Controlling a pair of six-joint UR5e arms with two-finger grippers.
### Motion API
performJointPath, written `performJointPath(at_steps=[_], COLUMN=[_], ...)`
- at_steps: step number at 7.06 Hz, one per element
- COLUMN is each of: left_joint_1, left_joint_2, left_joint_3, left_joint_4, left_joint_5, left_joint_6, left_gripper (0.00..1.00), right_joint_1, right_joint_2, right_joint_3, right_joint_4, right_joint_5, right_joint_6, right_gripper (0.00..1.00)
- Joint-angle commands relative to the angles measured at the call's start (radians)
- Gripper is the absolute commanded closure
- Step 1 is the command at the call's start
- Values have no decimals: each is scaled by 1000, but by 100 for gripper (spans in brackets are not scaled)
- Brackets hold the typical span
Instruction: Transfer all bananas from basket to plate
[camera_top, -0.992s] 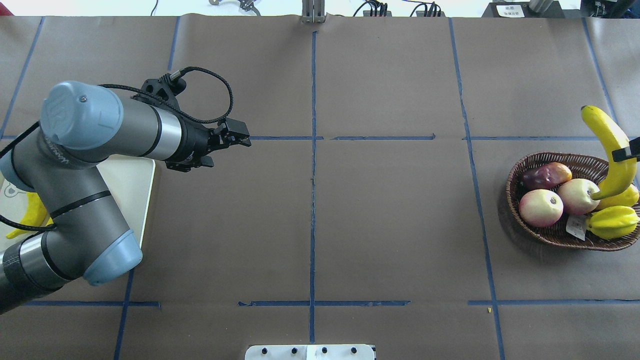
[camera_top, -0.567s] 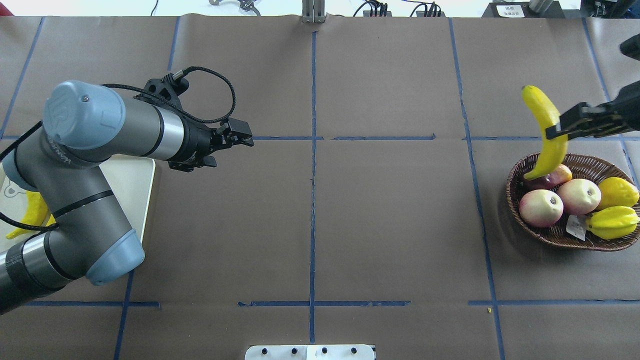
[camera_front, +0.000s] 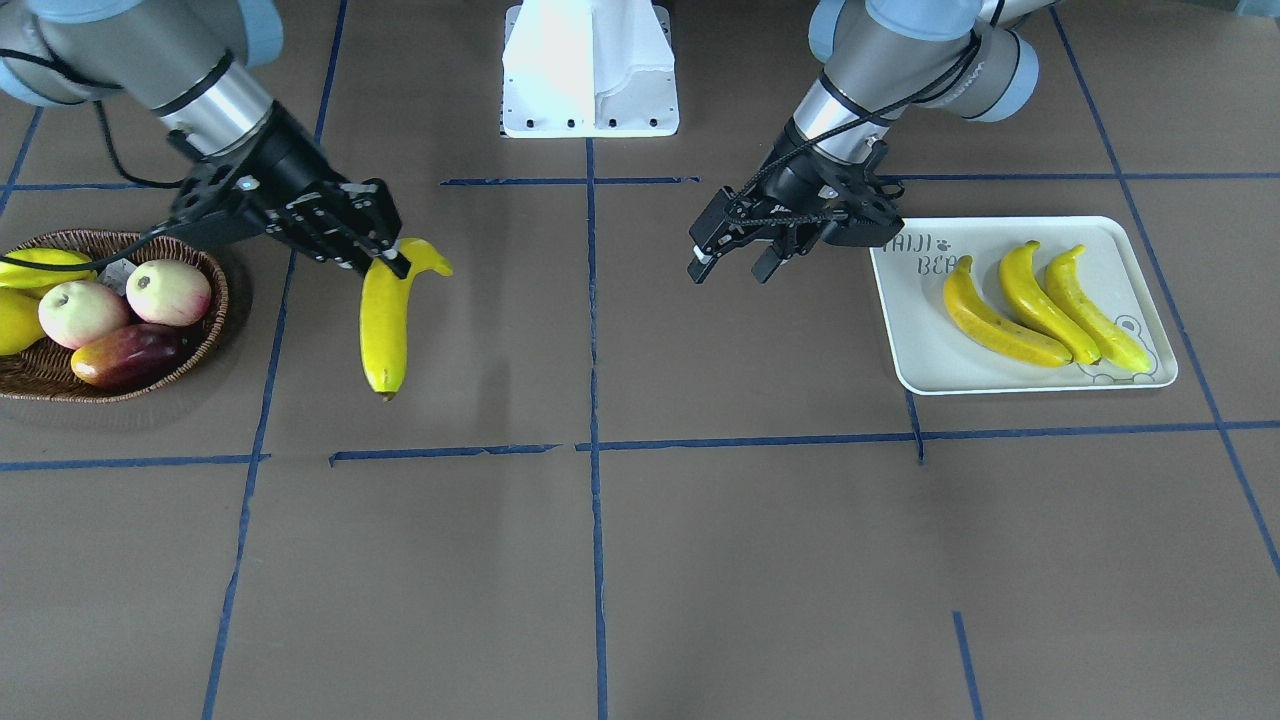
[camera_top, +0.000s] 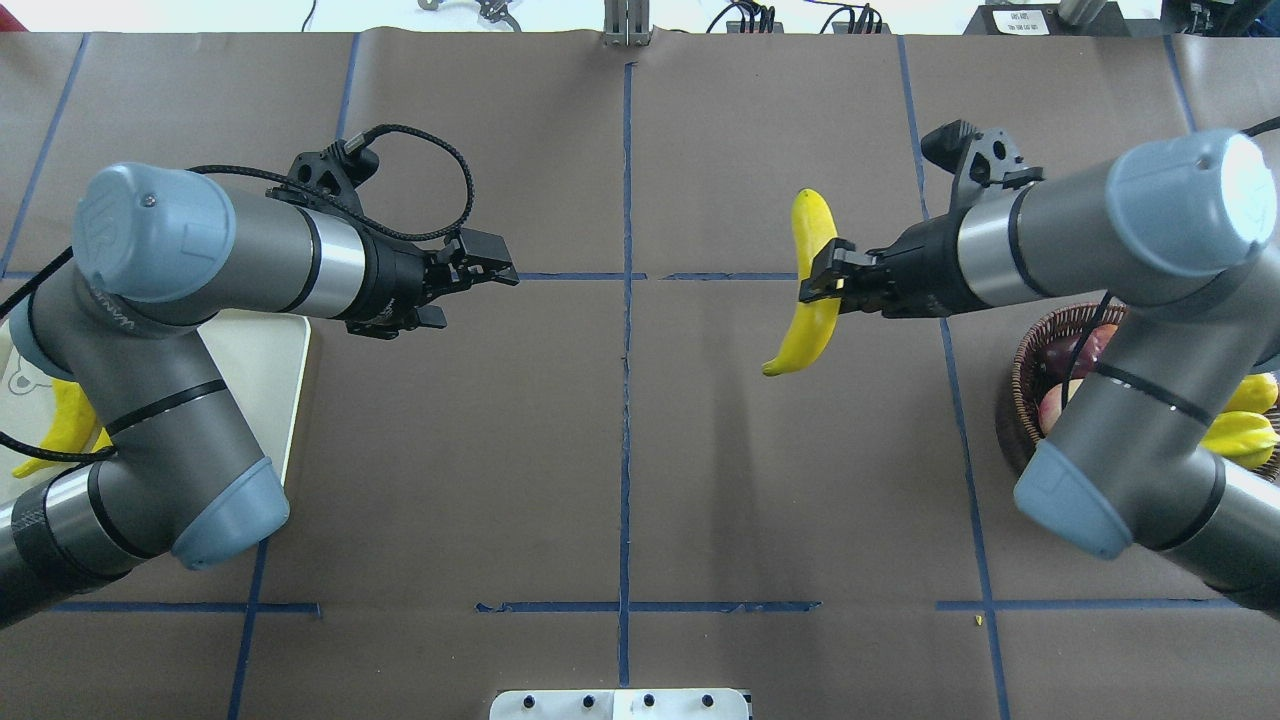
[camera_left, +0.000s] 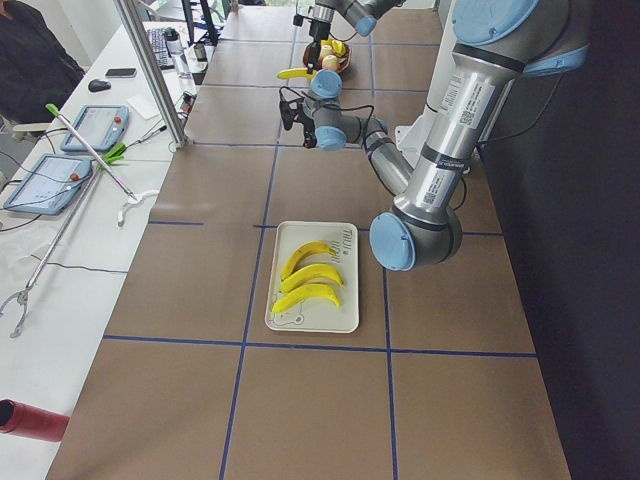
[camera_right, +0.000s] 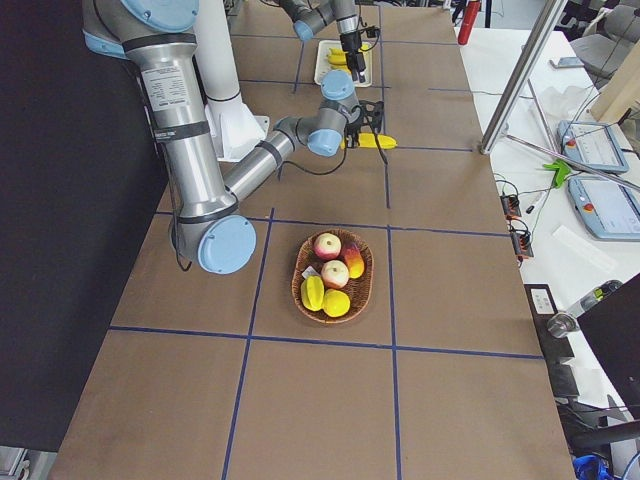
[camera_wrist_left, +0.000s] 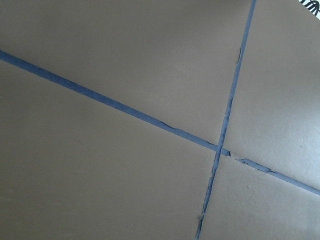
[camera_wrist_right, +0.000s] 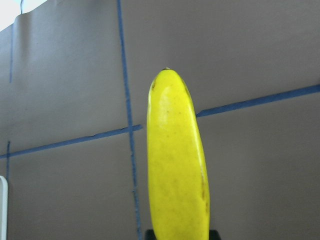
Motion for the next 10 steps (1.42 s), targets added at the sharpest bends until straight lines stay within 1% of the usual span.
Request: performJointPath(at_steps=[1,2,3,5,8,10], left_joint_1=[2,5,6,23,84,110], left_joint_2=[-7,-13,-37,-86,-99,-131], left_joint_3=[5,7,11,20,43,43], left_joint_4=[-109,-164,-172,-172,-174,-171], left_joint_5=[-1,-1,-1,-1,-1,0], left_joint_6=[-86,-140,-192,-252,-248,-251], left_gripper=[1,1,1,1,1,1], right_joint_1=[-136,-177,-216,-314,-328,-328], right_joint_2=[16,16,22,83,102,102], right_joint_3=[34,34,34,34,42,45], right_joint_4=[49,98,101,103,104,104], right_joint_5=[-108,-143,-167,-299,-312,-313], right_joint_6=[34,30,28,34,36,36], right_gripper=[98,98,98,98,97,97])
